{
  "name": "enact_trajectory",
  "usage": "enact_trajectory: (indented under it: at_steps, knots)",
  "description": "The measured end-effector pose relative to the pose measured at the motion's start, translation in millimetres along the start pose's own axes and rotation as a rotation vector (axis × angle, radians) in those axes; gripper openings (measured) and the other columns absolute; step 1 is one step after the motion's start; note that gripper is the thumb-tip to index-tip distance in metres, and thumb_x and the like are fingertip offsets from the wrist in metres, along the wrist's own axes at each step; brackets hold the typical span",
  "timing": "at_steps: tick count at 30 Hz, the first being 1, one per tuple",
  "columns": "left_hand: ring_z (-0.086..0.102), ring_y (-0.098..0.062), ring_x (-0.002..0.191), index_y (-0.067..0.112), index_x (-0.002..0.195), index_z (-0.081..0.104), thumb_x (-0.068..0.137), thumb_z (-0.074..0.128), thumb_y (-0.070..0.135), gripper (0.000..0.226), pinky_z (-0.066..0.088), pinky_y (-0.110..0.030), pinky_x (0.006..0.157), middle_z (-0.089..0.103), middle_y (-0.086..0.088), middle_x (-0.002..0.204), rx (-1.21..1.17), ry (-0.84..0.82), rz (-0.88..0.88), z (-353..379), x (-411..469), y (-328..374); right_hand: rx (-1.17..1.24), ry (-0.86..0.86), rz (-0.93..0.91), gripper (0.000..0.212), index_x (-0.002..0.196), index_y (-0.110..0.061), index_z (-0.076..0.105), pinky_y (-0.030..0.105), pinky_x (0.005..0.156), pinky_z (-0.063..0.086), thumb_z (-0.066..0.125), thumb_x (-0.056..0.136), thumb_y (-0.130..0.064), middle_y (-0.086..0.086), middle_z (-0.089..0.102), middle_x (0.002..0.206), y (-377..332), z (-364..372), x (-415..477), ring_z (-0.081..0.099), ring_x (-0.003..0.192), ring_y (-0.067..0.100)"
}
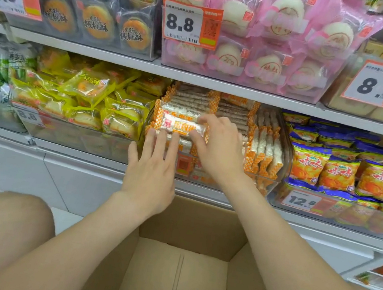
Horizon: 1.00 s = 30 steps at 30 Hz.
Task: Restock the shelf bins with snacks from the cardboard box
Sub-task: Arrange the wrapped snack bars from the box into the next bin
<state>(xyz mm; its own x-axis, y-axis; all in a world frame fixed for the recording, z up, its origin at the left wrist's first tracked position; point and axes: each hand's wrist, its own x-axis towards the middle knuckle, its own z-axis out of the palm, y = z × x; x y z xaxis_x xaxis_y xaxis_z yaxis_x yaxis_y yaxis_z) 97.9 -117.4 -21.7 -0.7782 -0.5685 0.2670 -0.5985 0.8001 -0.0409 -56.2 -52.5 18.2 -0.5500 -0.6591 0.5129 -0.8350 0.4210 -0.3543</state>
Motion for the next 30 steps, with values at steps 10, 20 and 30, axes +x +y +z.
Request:
enact_trajectory:
  at_steps: [10, 20, 30]
  knots:
    - [-0.007, -0.038, 0.161, 0.018, 0.164, 0.000, 0.096, 0.053, 0.028, 0.086, 0.020, -0.066, 0.122, -0.005, -0.015, 0.173, -0.045, -0.045, 0.044, -1.8, 4.3, -5.3, 0.090, 0.095, -0.116, 0.022, 0.119, -0.013, 0.075, 0.042, 0.083, 0.056, 0.071, 0.097, -0.019, 0.005, 0.050, 0.111, -7.1, 12.1, 13.5, 0.060, 0.085, 0.024]
    - [-0.004, -0.040, 0.160, 0.017, 0.167, -0.004, 0.094, 0.057, 0.036, 0.096, 0.018, -0.065, 0.124, -0.004, -0.014, 0.174, -0.076, 0.022, 0.023, -6.3, 6.5, -7.8, -0.335, 0.181, -0.306, 0.026, 0.101, -0.014, 0.074, 0.042, 0.085, 0.040, 0.062, 0.097, -0.036, 0.008, 0.057, 0.111, -8.4, 11.9, 15.4, 0.053, 0.103, 0.030]
    - [-0.027, -0.038, 0.156, 0.005, 0.160, -0.027, 0.099, 0.045, 0.033, 0.098, 0.001, -0.060, 0.129, -0.036, -0.014, 0.167, -0.085, -0.050, 0.012, -0.3, 14.5, -15.9, -0.337, -0.044, -0.423, 0.067, 0.159, 0.005, 0.028, 0.052, 0.128, 0.015, 0.035, 0.104, -0.033, 0.026, 0.025, 0.167, -11.9, 39.7, 2.1, 0.022, 0.157, 0.039]
